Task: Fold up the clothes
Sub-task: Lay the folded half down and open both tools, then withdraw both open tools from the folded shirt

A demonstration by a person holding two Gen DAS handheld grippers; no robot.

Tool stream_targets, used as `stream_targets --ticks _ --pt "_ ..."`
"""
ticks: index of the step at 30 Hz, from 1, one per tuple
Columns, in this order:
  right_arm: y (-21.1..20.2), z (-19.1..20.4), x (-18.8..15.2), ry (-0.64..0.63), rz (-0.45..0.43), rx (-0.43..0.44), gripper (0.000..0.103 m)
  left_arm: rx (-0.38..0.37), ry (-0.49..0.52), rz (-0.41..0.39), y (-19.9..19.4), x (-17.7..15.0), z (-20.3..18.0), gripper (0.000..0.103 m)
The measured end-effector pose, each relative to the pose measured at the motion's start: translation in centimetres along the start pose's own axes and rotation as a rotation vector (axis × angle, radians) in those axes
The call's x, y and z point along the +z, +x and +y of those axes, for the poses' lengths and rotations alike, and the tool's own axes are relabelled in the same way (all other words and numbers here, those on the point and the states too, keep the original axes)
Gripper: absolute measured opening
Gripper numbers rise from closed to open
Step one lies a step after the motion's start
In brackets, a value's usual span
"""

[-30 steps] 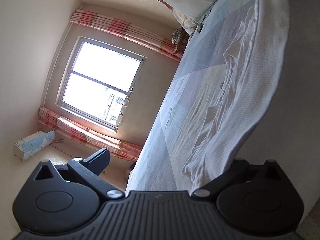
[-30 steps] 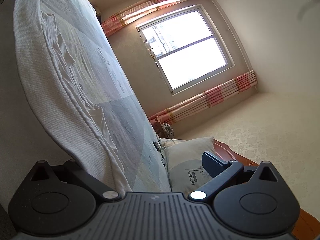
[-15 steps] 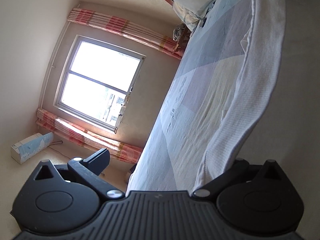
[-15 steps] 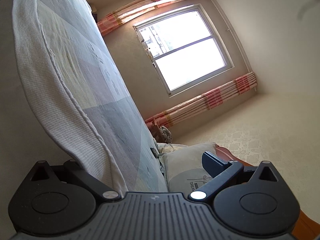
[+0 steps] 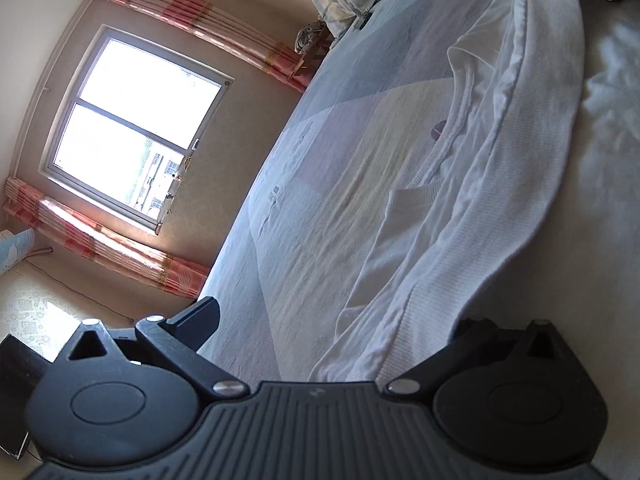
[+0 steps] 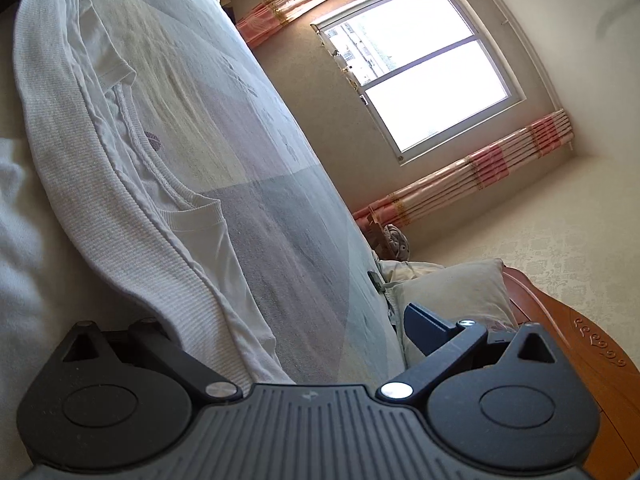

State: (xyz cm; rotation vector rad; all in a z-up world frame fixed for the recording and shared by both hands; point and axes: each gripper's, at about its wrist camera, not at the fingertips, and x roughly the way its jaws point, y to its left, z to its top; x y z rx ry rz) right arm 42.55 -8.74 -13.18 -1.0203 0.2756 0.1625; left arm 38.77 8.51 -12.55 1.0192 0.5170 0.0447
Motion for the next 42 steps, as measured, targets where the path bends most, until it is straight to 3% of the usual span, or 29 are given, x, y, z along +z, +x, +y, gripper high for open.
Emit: stream_targets --ticks 4,8,12,14,17,20,21,25,26,28,31,33,34,38,40,42 --pt "-2.3 -2.0 -1.1 0.068 0.0 0.129 0.103 -0.086 -0.12 0.017 0.3 -0.3 2.3 0.102" --pt "0.2 -4.3 -0.8 0.166 0.004 0.199 0.103 -0.172 -0.241 0.034 0.6 -0.7 4.6 0.102" --pt "3.0 -6.6 -0.4 0.266 0.008 0.265 0.103 -0.323 -0.317 -0.001 3.6 0.2 7.3 0.102" --pt "4.4 -7.8 -0.2 0.316 0.011 0.298 0.103 -0.372 -0.366 0.021 5.5 0.7 8.3 0.102" --pt "7.4 -9.6 0.1 0.431 0.05 0.417 0.103 -0.467 -0.529 0.038 7.2 0.4 10.2 0.102" --pt "7.9 -11.2 -0.2 0.535 0.042 0.466 0.103 -0.525 -0.745 0.012 7.4 -0.9 12.4 0.102" --pt "7.4 -11.8 -0.4 0.562 0.032 0.465 0.103 -0.507 -0.774 -0.001 7.0 -1.4 12.9 0.102" --pt "3.8 -12.9 -2.2 0.632 -0.037 0.462 0.103 -0.387 -0.825 -0.043 5.1 -3.1 14.2 0.102" --pt "2.7 -12.8 -2.6 0.63 -0.044 0.476 0.103 -0.4 -0.837 -0.061 4.2 -3.5 14.2 0.102" --pt "0.4 -12.2 -3.4 0.622 -0.062 0.523 0.103 -0.473 -0.859 -0.11 1.9 -4.2 13.7 0.102" --pt "-3.5 -10.6 -4.6 0.628 -0.112 0.63 0.103 -0.662 -0.853 -0.152 -0.4 -4.6 11.0 0.102" --pt "-5.5 -8.9 -5.2 0.621 -0.144 0.668 0.103 -0.74 -0.841 -0.129 -1.2 -5.1 8.8 0.102" --pt "-6.2 -8.0 -5.4 0.606 -0.15 0.665 0.103 -0.736 -0.83 -0.104 -1.6 -5.4 7.7 0.102" --pt "-6.3 -4.8 -6.3 0.583 -0.034 0.703 0.103 -0.751 -0.935 0.08 -1.6 -8.4 5.2 0.102" --pt "-6.1 -3.8 -7.2 0.598 0.043 0.709 0.103 -0.741 -0.943 0.077 -3.5 -9.9 4.5 0.102" --pt "-7.2 -3.7 -8.8 0.638 0.062 0.713 0.103 -0.733 -0.942 0.066 -4.4 -9.9 4.8 0.102"
